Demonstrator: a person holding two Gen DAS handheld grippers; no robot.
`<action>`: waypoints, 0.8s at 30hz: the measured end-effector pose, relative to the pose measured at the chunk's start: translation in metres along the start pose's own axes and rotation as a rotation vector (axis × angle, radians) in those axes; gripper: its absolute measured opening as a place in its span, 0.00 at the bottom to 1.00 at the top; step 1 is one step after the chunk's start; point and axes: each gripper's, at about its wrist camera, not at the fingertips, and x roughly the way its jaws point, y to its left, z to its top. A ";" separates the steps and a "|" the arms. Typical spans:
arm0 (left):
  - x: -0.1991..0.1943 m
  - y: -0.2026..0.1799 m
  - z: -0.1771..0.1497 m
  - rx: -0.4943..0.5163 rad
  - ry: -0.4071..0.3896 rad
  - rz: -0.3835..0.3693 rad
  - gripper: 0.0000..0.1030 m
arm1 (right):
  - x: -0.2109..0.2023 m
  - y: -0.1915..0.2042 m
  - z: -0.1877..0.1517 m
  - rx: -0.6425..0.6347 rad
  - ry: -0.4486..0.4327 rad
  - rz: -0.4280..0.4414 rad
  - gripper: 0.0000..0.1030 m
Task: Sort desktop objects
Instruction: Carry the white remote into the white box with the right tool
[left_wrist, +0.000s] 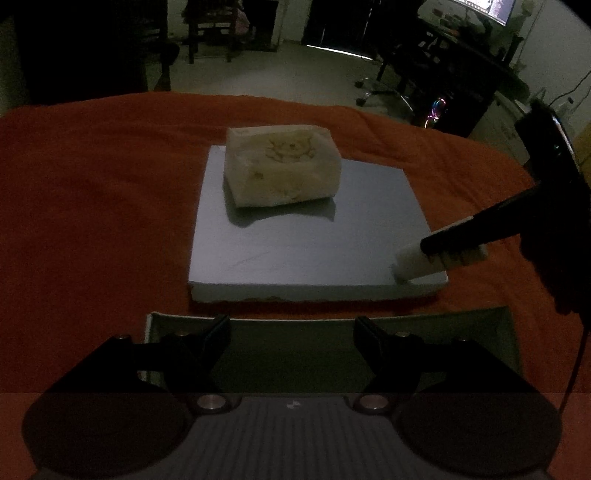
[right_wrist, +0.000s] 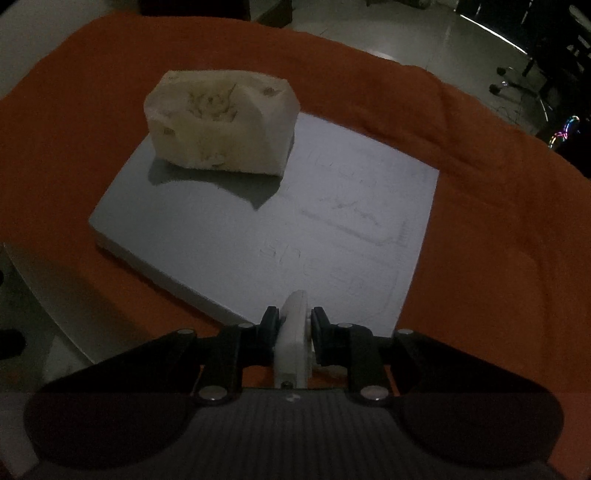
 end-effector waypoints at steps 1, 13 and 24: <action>0.000 0.000 0.001 0.000 0.000 -0.001 0.68 | -0.003 -0.002 0.001 0.009 -0.002 0.009 0.20; -0.006 0.001 -0.014 0.027 0.001 0.018 0.68 | -0.086 0.028 -0.022 0.001 -0.116 0.147 0.20; -0.034 -0.009 -0.087 0.197 0.013 0.030 0.69 | -0.129 0.075 -0.097 -0.052 -0.131 0.251 0.20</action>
